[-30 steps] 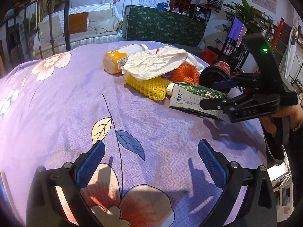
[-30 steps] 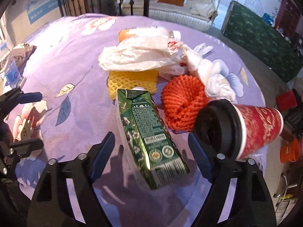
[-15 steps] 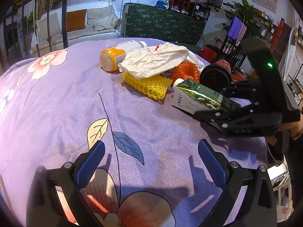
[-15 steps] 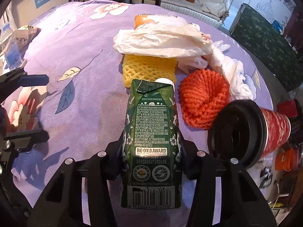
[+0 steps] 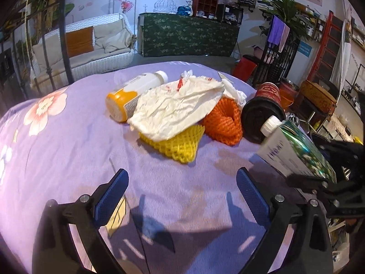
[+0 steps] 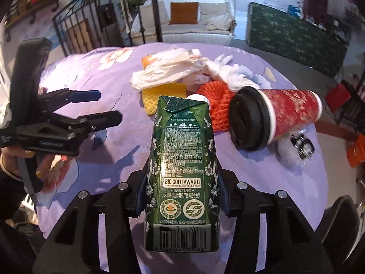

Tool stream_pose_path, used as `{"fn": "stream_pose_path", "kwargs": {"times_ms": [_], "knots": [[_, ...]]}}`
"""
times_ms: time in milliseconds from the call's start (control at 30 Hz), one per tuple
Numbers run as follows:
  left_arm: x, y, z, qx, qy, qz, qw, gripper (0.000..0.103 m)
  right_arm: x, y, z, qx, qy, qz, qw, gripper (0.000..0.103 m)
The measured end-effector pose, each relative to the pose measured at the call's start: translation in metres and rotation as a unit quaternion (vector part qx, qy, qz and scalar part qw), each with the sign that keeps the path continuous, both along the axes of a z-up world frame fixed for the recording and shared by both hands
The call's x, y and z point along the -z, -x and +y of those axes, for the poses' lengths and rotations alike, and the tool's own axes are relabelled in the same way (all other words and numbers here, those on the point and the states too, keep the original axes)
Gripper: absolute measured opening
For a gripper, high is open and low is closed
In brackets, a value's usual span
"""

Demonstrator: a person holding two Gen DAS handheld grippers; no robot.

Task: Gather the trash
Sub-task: 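Grasp the white plastic bag with red print with the left tool, then carry the green carton into the black bin and release it while the left tool carries the plastic bag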

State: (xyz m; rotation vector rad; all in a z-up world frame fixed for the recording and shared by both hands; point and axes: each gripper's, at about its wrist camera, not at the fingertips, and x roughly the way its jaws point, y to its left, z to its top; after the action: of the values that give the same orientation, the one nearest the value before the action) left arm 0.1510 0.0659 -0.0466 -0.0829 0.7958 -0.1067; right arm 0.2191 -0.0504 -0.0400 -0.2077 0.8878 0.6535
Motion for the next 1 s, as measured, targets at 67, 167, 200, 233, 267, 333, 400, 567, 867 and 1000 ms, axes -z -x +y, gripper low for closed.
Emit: {"fn": "stream_pose_path", "kwargs": {"times_ms": [67,167,200,233,267,333,400,567,867,1000], "knots": [[-0.002,-0.013,-0.001,0.003,0.001,0.001,1.0000,0.089,0.001,0.005,-0.007,0.016,-0.010,0.002,1.000,0.049],[-0.005,-0.034,-0.009,0.009,-0.024,-0.010,0.9996,0.089,0.002,0.010,-0.018,0.032,-0.025,0.010,0.999,0.049],[-0.006,-0.041,-0.012,0.009,-0.037,-0.013,0.9992,0.088,0.002,0.012,-0.020,0.037,-0.027,0.010,0.999,0.049],[-0.005,-0.050,-0.016,0.008,-0.057,-0.014,0.9983,0.088,0.001,0.014,-0.023,0.041,-0.030,0.010,0.999,0.049],[-0.004,-0.058,-0.020,0.007,-0.076,-0.014,0.9970,0.086,0.001,0.016,-0.026,0.045,-0.035,0.011,0.998,0.049],[-0.001,-0.074,-0.027,0.005,-0.114,-0.015,0.9933,0.084,0.000,0.020,-0.031,0.052,-0.042,0.013,0.998,0.049],[0.004,-0.086,-0.030,0.001,-0.139,-0.011,0.9902,0.078,0.000,0.024,-0.036,0.058,-0.045,0.013,0.997,0.049],[0.009,-0.091,-0.026,-0.025,-0.147,-0.005,0.9888,0.039,0.004,0.031,-0.049,0.076,-0.057,0.016,0.995,0.049],[-0.014,-0.048,-0.011,-0.068,-0.094,-0.060,0.9915,0.017,0.005,0.039,-0.054,0.099,-0.080,0.004,0.992,0.049],[-0.032,-0.022,0.000,-0.089,-0.060,-0.085,0.9905,0.015,0.007,0.044,-0.056,0.099,-0.084,0.003,0.992,0.049]]}}
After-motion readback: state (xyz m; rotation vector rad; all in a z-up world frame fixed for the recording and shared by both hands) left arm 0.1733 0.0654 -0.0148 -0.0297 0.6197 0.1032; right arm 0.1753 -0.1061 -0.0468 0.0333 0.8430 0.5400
